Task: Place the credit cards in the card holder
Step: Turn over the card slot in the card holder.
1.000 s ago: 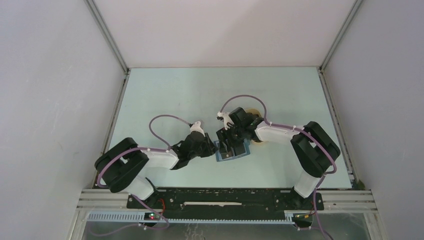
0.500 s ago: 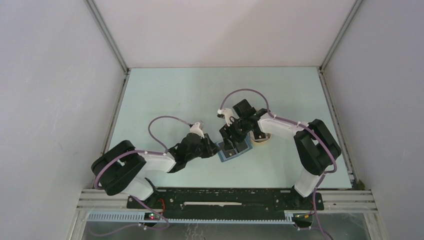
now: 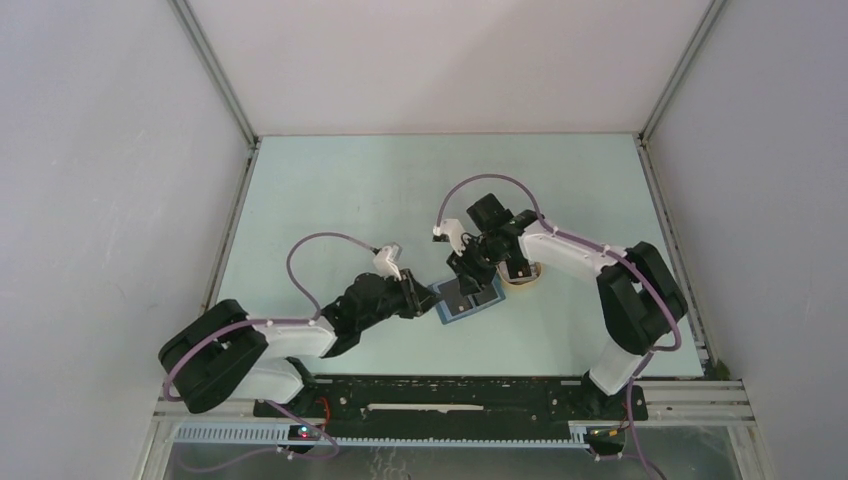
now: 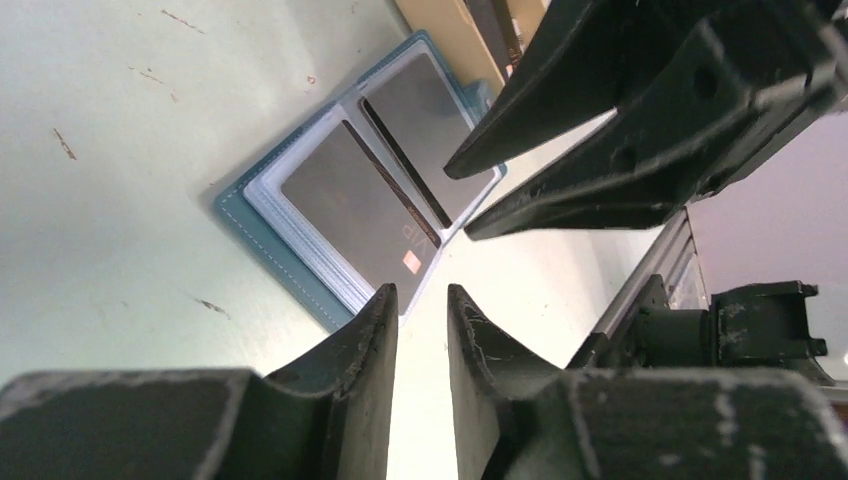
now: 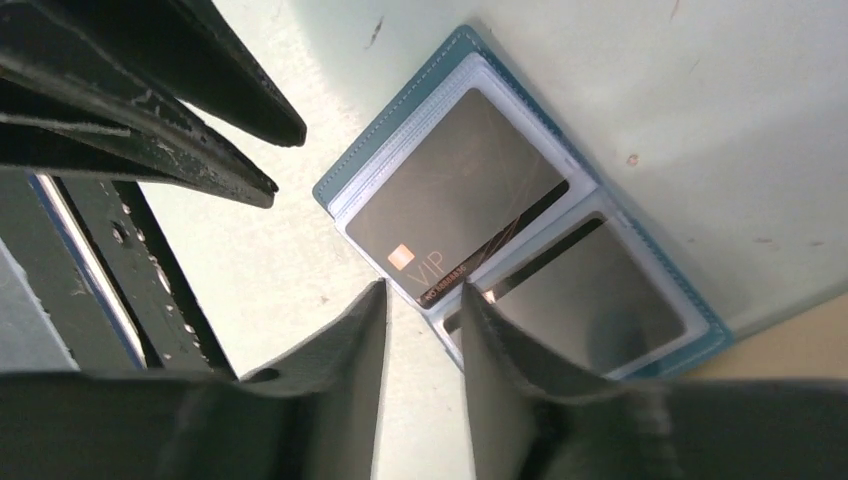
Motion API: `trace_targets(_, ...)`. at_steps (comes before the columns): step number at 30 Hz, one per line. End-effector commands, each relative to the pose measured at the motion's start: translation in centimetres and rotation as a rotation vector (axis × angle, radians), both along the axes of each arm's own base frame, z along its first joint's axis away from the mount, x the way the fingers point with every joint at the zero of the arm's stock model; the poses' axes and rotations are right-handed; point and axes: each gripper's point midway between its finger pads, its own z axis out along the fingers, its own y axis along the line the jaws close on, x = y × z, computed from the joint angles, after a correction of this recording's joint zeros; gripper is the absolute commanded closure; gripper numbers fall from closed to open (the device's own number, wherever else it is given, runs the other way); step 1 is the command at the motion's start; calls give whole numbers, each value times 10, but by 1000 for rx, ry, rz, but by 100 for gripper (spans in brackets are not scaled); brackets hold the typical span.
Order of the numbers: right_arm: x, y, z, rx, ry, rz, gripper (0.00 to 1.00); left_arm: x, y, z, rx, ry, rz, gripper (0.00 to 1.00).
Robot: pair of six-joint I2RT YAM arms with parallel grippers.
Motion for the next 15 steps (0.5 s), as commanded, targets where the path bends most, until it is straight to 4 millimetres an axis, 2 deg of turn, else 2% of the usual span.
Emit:
trace_targets(1, 16, 1, 33, 44, -123, 22, 70, -3, -1, 28, -61, -130, -39, 70)
trace_targets(4, 23, -2, 19, 11, -93, -38, 95, 0, 3, 37, -72, -179, -25, 70)
trace_targets(5, 26, -3, 12, -1, -75, -59, 100, 2, 4, 40, -76, -190, -16, 70)
trace_targets(10, 36, -9, -17, -68, 5, -154, 100, 4, 3, 29, -76, -157, 3, 72)
trace_targets(15, 42, -13, -27, -109, -2, -187, 100, 4, -3, 14, -98, -104, 3, 74)
